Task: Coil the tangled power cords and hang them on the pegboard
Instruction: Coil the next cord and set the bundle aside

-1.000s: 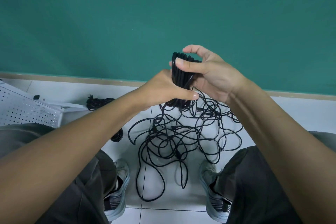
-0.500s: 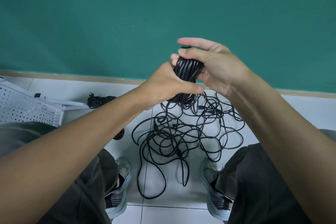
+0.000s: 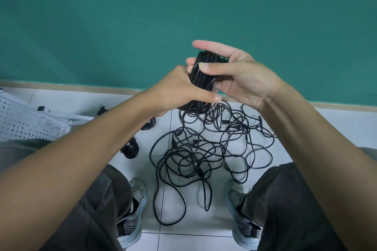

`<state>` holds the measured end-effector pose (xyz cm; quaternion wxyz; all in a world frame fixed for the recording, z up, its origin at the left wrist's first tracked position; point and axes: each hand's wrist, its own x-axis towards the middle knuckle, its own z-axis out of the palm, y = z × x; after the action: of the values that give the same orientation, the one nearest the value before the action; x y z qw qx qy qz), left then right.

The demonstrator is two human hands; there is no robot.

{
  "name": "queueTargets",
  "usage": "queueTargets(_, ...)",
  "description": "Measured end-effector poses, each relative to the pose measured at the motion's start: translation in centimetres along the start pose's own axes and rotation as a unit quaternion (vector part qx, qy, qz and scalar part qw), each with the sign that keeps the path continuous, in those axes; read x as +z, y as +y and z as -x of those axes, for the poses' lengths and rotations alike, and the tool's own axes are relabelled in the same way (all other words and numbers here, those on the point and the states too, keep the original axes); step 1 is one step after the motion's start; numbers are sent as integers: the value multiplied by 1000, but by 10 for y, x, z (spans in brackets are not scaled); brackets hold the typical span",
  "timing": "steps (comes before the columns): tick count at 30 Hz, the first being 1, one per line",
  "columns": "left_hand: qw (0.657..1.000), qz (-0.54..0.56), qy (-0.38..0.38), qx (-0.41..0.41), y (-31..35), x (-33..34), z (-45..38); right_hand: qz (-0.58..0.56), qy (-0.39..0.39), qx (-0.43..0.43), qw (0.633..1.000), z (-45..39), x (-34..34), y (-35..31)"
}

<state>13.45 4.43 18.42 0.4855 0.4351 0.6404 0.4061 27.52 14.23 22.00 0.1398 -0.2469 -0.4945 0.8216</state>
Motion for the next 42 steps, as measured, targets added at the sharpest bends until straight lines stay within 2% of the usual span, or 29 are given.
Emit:
queueTargets(6,998,62,4,30,0,18,2,8,68,-16,997,-4,4,5)
queueTargets(14,992,121,18,18,5,31,7,-20,80,0,997,-6,3,6)
queueTargets(21,998,66,9,12,1,30,5,41,27,53,997,-2,-5,-3)
queueTargets(28,997,62,16,31,6,27,4,19,-8,28,999,4,-8,-16)
queueTargets(37,991,117,26,53,14,27,7,-49,7,9,999,11,-7,-24)
queueTargets(40,988,148,26,29,19,23,8,-60,1,15,998,11,-3,-23)
queueTargets(42,986,163,24,10,21,20,8,-60,27,6,998,10,-4,-20)
